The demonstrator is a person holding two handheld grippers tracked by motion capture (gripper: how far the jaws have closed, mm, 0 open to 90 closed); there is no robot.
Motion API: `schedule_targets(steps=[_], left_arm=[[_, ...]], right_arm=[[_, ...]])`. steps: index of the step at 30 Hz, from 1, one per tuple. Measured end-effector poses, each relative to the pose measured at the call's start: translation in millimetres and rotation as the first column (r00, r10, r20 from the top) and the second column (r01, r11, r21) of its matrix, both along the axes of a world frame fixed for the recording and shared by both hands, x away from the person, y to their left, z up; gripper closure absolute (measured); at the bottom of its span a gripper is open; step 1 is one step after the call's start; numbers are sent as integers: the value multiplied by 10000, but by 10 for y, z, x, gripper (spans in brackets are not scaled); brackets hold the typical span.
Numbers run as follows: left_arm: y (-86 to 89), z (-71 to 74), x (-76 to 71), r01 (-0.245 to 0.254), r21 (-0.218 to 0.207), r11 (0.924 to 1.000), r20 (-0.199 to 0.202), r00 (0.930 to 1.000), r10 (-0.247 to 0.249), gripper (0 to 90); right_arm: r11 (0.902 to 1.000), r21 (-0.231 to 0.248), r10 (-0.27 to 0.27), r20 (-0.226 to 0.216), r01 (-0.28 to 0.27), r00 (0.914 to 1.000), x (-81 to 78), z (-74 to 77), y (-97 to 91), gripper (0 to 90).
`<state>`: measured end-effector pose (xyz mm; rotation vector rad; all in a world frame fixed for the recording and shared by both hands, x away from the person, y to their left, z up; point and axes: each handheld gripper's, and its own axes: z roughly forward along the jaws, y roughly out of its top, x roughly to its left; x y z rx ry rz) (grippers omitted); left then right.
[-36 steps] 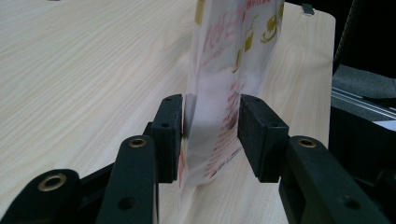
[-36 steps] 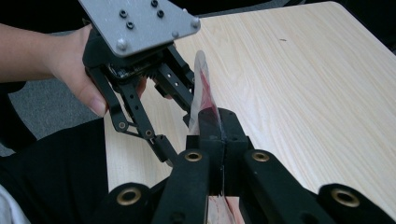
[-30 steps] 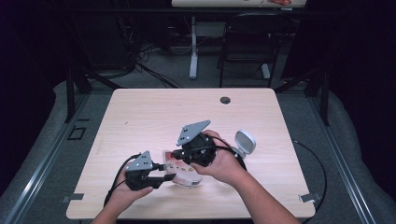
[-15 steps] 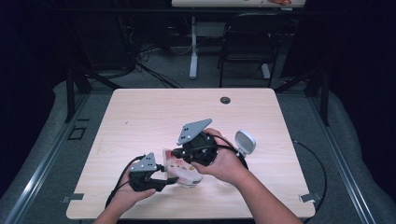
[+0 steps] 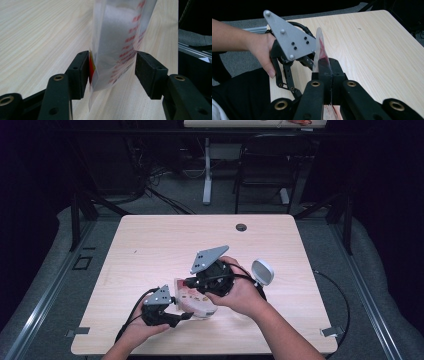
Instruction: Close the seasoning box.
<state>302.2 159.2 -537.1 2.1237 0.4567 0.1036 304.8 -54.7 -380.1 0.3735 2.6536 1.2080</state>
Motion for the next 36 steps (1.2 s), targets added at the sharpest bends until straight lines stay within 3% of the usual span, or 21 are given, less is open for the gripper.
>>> schedule_targets(steps=[13, 23, 36], left_arm=[[-33, -62, 31, 147, 16, 9999, -233, 9996, -146, 434], [-49, -108, 45, 237, 163, 9996, -196, 9995, -234, 434], [-15, -80, 56, 327, 34, 9995, -436, 9985, -325, 555]], right_arm=[[9999, 49, 105, 84, -105, 9999, -22, 56, 2, 900], [9998, 181, 120, 101, -121, 9999, -22, 94, -10, 900], [9993, 313, 211, 56, -212, 9998, -26, 116, -15, 900]])
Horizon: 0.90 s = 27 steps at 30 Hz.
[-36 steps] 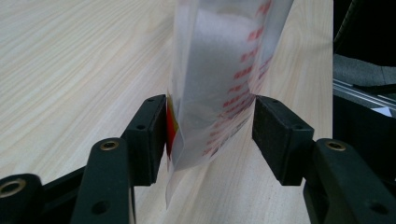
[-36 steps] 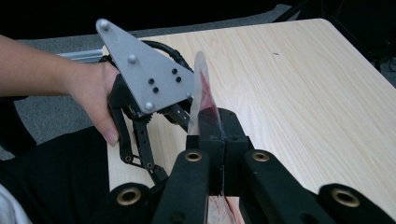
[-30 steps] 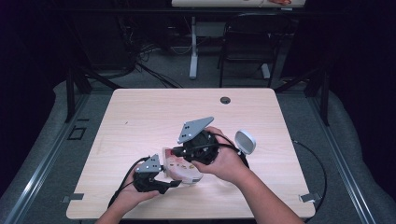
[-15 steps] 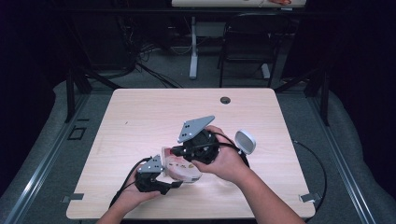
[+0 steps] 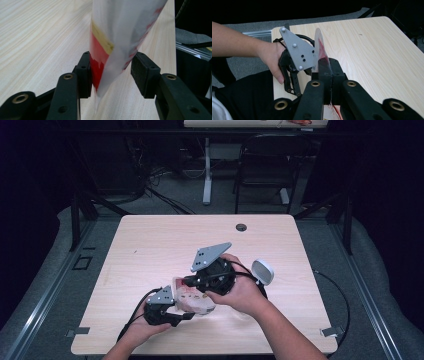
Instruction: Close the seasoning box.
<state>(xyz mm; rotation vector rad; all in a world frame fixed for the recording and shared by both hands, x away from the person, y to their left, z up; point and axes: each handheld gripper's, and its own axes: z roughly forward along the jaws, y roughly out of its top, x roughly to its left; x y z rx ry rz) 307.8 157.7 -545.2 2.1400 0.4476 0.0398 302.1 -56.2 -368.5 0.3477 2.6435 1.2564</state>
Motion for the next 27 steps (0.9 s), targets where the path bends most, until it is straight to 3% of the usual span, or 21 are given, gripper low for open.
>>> schedule_targets(steps=[10, 27], left_arm=[[20, 22, 3, -14, -197, 9998, -191, 9998, 10, 619], [29, 66, 5, 68, 81, 9999, -219, 9997, -66, 647]], right_arm=[[10000, 83, 54, -10, -54, 10000, -3, 15, -15, 900], [10000, 30, 48, 169, -48, 9998, -34, 8, -59, 900]])
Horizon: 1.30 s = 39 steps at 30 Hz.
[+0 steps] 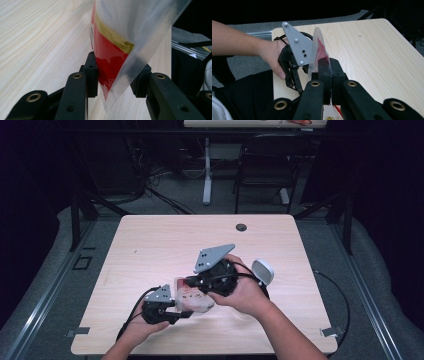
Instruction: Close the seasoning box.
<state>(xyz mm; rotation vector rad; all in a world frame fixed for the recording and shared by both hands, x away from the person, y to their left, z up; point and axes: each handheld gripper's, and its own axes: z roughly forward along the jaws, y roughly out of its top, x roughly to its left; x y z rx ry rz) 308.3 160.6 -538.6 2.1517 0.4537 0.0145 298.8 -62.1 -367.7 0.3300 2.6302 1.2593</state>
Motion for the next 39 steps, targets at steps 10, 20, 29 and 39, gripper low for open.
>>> schedule_targets(steps=[10, 20, 29, 39], left_arm=[[-12, 72, -12, -90, 523, 9986, -144, 9998, 98, 657], [-44, 154, -6, -247, 1023, 9945, -46, 9997, 253, 667], [-70, 212, -5, -306, 1449, 9890, -46, 9995, 316, 674], [-99, 342, -6, -249, 1815, 9831, 20, 9997, 249, 681]], right_arm=[[9998, 195, -43, 35, 42, 10000, 11, -34, -91, 898], [9996, 272, -41, 156, 37, 9999, 14, -46, -187, 894], [9994, 286, -205, 198, 200, 9996, 12, -69, -294, 885], [9961, 816, -372, 295, 347, 9989, -5, -76, -419, 896]])
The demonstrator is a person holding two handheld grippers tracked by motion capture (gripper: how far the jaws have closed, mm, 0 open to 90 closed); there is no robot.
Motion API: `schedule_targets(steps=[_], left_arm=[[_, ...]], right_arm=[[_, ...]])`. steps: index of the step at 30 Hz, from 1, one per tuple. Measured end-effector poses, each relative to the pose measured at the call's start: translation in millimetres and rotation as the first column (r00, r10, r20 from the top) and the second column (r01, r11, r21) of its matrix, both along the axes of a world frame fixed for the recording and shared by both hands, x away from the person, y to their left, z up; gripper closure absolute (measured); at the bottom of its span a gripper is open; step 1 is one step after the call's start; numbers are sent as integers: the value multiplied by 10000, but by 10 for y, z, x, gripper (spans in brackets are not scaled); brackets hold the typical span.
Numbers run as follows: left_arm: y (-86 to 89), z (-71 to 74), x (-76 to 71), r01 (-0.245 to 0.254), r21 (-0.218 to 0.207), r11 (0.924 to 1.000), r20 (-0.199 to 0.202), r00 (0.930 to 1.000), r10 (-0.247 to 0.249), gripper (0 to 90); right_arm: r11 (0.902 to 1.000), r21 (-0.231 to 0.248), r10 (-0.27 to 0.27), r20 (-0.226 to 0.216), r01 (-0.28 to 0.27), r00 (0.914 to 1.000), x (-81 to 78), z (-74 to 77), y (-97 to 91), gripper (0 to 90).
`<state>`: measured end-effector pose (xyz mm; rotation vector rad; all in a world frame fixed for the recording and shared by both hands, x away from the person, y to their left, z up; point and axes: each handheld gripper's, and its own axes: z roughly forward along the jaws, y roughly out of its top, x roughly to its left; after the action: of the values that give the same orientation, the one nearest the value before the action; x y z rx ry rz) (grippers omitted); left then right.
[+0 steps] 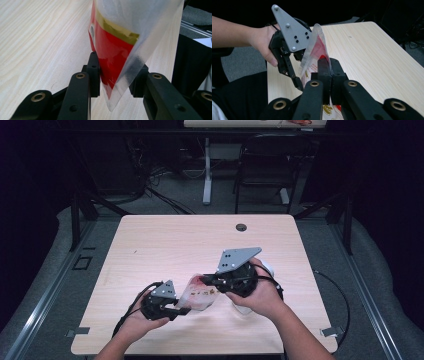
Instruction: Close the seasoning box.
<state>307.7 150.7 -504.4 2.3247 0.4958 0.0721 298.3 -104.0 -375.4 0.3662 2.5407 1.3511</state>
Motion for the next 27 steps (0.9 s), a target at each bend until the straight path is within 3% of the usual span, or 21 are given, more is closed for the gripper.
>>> schedule_targets(steps=[12, 27], left_arm=[[-30, 143, 1, -123, 80, 9999, 117, 9999, 122, 684], [-17, 244, 2, -202, 228, 9995, 167, 9997, 198, 687]], right_arm=[[9980, 617, -158, 141, 149, 9998, -9, 19, -145, 896], [9911, 1288, -328, -3, 325, 9995, 1, -24, -270, 900]])
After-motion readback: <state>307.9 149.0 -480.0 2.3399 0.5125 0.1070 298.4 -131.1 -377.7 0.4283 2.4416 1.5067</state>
